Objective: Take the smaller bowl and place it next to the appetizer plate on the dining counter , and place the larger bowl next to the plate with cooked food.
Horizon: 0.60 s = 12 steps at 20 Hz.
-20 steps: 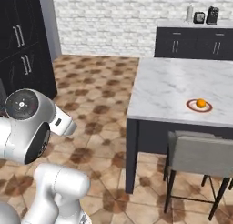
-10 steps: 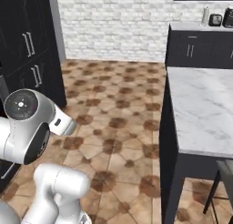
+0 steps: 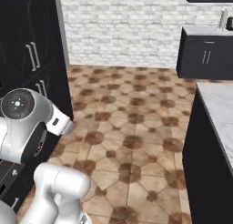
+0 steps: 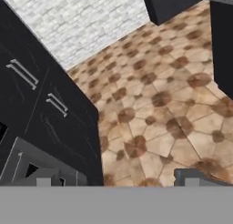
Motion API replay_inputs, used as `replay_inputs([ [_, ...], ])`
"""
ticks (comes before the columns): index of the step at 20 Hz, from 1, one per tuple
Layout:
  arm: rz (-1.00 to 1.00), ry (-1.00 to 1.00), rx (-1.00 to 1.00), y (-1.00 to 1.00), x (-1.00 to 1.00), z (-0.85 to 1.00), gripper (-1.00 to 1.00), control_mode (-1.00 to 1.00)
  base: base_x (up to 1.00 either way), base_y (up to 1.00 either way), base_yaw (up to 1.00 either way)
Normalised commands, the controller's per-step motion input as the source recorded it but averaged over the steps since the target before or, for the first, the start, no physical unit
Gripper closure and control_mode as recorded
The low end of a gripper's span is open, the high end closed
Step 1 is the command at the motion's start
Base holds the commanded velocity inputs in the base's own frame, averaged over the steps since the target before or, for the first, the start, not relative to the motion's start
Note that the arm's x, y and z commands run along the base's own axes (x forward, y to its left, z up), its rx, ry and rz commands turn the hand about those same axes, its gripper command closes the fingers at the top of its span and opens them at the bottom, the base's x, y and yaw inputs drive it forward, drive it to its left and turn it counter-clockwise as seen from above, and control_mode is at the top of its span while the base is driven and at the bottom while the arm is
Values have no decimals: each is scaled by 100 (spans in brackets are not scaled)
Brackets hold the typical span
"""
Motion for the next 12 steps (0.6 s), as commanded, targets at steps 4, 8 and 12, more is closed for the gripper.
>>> replay_inputs([
  [4, 0, 0, 0, 0, 0, 0, -100, 100, 100, 3, 0],
  [8, 0, 0, 0, 0, 0, 0, -100, 100, 100, 13, 0],
  [12, 0, 0, 0, 0, 0, 0, -100, 100, 100, 5, 0],
])
